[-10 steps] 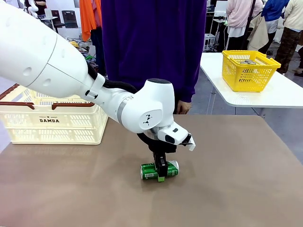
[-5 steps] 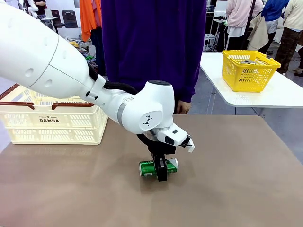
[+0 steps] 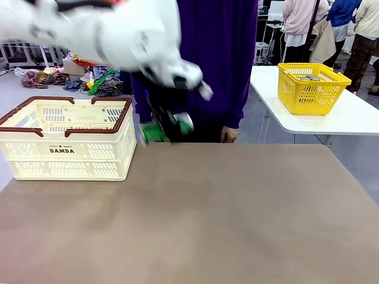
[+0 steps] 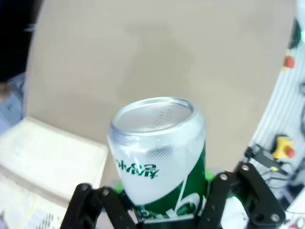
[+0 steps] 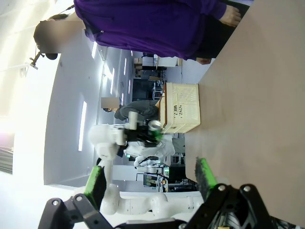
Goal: Place the drinks into the Shopping basket.
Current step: Pick up one drink and place it into the Shopping basket.
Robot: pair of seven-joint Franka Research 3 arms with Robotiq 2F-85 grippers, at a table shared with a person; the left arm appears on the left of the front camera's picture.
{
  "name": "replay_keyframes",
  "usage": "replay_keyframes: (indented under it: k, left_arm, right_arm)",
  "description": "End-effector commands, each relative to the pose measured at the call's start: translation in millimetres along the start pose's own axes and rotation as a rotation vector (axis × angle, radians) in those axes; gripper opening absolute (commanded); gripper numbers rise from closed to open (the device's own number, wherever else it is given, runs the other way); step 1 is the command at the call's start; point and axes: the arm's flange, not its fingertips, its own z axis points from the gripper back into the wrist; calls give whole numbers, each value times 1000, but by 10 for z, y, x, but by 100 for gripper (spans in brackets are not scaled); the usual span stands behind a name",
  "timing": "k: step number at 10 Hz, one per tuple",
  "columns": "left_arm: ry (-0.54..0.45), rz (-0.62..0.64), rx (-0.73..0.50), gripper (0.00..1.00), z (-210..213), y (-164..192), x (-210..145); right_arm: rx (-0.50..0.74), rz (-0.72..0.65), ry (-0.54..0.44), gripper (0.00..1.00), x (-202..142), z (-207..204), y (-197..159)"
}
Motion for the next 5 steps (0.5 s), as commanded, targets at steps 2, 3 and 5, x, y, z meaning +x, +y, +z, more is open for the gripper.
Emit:
replay_keyframes:
  k: [2, 3, 5]
  left_arm:
    - [-102, 318, 86, 0, 417, 554, -646]
    - [-136, 570, 153, 0, 457, 662, -921]
    - [-72, 226, 62, 0, 629, 553, -538]
  right_arm:
    - [9, 9, 3, 100, 0, 9, 22]
    - [9, 9, 3, 100, 0, 9, 22]
    - [9, 9, 3, 100, 0, 9, 22]
